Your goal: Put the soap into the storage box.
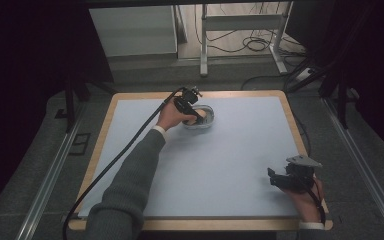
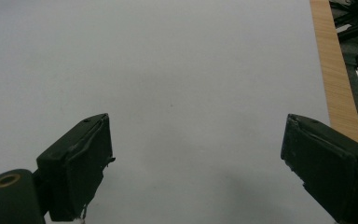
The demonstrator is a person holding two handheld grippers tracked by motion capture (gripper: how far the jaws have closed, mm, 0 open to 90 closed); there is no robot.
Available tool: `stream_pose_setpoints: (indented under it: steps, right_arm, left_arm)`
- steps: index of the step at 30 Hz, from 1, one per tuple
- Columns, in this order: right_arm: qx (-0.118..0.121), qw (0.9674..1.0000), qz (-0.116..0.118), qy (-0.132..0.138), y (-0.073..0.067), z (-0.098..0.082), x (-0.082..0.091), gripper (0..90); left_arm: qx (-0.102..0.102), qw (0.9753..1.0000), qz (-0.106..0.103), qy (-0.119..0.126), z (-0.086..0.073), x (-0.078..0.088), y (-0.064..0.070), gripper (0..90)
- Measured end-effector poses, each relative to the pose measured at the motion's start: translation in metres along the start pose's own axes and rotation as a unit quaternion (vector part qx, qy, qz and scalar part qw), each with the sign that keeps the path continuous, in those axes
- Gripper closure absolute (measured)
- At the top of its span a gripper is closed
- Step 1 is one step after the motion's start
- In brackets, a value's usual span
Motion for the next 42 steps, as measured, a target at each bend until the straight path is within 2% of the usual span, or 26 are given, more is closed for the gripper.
stream_pose_setpoints:
  steps: [9, 15, 21, 32, 34, 42]
  right_arm:
    - [0.001, 1.0000, 0.000, 0.000, -0.001, 0.001, 0.000, 8.8]
    - [0.001, 1.0000, 0.002, 0.001, -0.001, 0.001, 0.000, 8.8]
    - [0.000, 1.0000, 0.002, 0.002, -0.002, 0.002, 0.001, 8.8]
    - [0.004, 1.0000, 0.004, 0.003, -0.004, 0.003, 0.001, 8.8]
    - [0.005, 1.0000, 0.005, 0.003, -0.005, 0.003, 0.001, 8.8]
    - [0.008, 0.9999, 0.007, 0.003, -0.008, 0.004, 0.001, 8.8]
  left_arm:
    - [-0.010, 0.9999, 0.003, 0.013, -0.002, 0.013, 0.006, 30.3]
    - [-0.008, 0.9998, -0.006, 0.019, -0.008, 0.021, 0.011, 28.6]
    - [-0.012, 0.9994, 0.001, 0.034, -0.018, 0.034, 0.014, 28.1]
    - [-0.008, 0.9981, 0.003, 0.060, -0.056, 0.064, 0.020, 25.8]
    - [-0.003, 0.9978, 0.001, 0.066, -0.065, 0.068, 0.022, 25.1]
    - [-0.006, 0.9966, -0.002, 0.082, -0.108, 0.084, 0.031, 23.9]
Point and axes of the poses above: each handheld gripper's, and its own axes: x roughly backward along the jaws, z roughly out of its top, y roughly to its right, the point moved 3 cm from there along -x, roughly forward along the jaws, and after that the axes turned 10 degrees about x, right-handed, at the moved point
